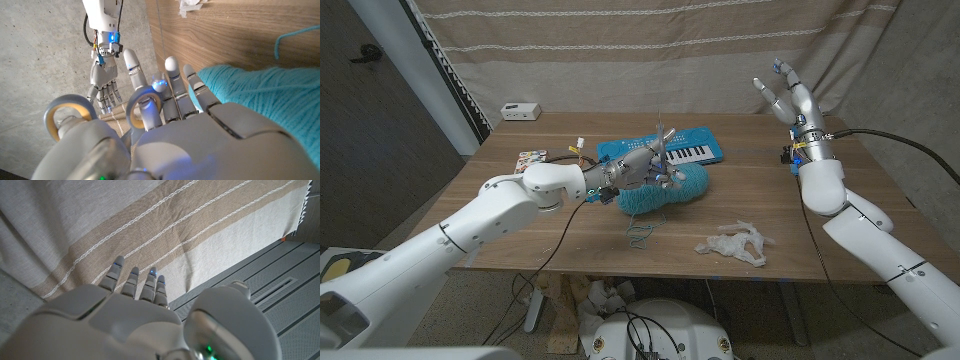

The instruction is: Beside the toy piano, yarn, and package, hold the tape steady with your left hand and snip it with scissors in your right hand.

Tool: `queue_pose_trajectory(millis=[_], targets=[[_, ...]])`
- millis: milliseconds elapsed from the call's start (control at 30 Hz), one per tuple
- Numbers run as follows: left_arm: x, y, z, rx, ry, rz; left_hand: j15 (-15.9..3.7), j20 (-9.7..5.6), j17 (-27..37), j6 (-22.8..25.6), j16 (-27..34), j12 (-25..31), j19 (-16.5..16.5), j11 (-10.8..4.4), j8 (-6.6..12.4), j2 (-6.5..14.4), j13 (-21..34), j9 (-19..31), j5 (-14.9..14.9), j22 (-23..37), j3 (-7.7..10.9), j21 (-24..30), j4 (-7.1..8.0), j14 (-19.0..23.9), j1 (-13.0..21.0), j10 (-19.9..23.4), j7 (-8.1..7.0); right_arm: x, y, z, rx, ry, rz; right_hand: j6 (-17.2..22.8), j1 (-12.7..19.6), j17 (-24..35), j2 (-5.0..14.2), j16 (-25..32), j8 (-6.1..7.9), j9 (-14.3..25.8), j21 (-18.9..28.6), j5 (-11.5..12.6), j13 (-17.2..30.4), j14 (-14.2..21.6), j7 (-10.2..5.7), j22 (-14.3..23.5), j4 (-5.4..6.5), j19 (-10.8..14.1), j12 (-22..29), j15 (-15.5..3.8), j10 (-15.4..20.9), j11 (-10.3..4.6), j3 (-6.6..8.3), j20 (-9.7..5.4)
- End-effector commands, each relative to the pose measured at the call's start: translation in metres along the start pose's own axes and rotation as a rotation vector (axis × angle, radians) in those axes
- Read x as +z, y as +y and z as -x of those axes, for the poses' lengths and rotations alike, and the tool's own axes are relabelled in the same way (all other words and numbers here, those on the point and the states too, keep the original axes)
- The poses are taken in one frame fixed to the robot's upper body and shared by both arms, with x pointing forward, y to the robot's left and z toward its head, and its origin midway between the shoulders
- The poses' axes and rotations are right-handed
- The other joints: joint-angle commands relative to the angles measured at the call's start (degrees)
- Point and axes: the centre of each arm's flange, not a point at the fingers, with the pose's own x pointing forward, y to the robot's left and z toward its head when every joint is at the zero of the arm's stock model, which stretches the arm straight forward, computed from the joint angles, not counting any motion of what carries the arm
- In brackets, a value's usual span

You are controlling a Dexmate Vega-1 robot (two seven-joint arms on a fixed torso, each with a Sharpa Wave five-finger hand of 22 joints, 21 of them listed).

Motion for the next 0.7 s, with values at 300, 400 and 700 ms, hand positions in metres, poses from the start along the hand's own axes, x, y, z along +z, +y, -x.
queue_pose_trajectory(millis=[300, 400, 700], targets=[[-0.008, 0.007, -0.002, 0.002, -0.028, -0.029, -4.83, -0.4, 0.3, 4.9, 0.5, 1.5, 0.0, -5.2, -0.02, -0.6, 0.1, 0.1, 0.1, 0.3, -6.77, -0.2, -5.97, 0.5, -0.3, 6.3, 4.29, -0.003, 0.0, 0.011, 0.021, 0.036, 0.073, 0.2, -1.3, 0.2, -1.35, 0.6, 0.2, 0.0, -0.6, -0.1, 0.0, 0.3, -0.06, 0.2, 0.48, 0.5, 0.4, 0.01, 0.1, 0.71, -0.76, 0.12], [-0.008, 0.007, 0.0, 0.008, -0.025, -0.032, -4.8, -0.42, 0.1, 4.9, 0.4, 1.5, 0.0, -5.2, -0.03, -0.6, 0.1, 0.1, 0.1, 0.3, -6.77, -0.2, -5.96, 0.6, -0.3, 6.5, 4.37, -0.004, 0.0, 0.014, 0.022, 0.037, 0.073, 0.4, -1.5, 0.2, -1.36, 0.6, 0.25, 0.0, -0.7, -0.1, 0.0, 0.3, -0.1, 0.2, 0.54, 0.6, 0.5, -0.08, 0.3, 0.7, -0.73, -0.05], [-0.008, 0.006, 0.008, 0.033, -0.027, -0.027, -4.92, -0.4, 0.1, 5.0, 0.5, 1.5, 0.0, -5.14, -0.12, -0.6, 0.1, 0.1, 0.0, 0.4, -6.75, -0.3, -5.95, 0.9, -0.4, 6.8, 4.41, -0.005, 0.004, 0.023, 0.044, 0.026, 0.087, 2.3, -1.3, 0.1, -1.16, 1.0, 0.97, 0.0, -1.2, 0.3, 0.0, 1.3, -0.1, 0.2, 0.38, 1.2, 1.0, -0.7, 1.5, -0.43, -0.26, -0.26]])
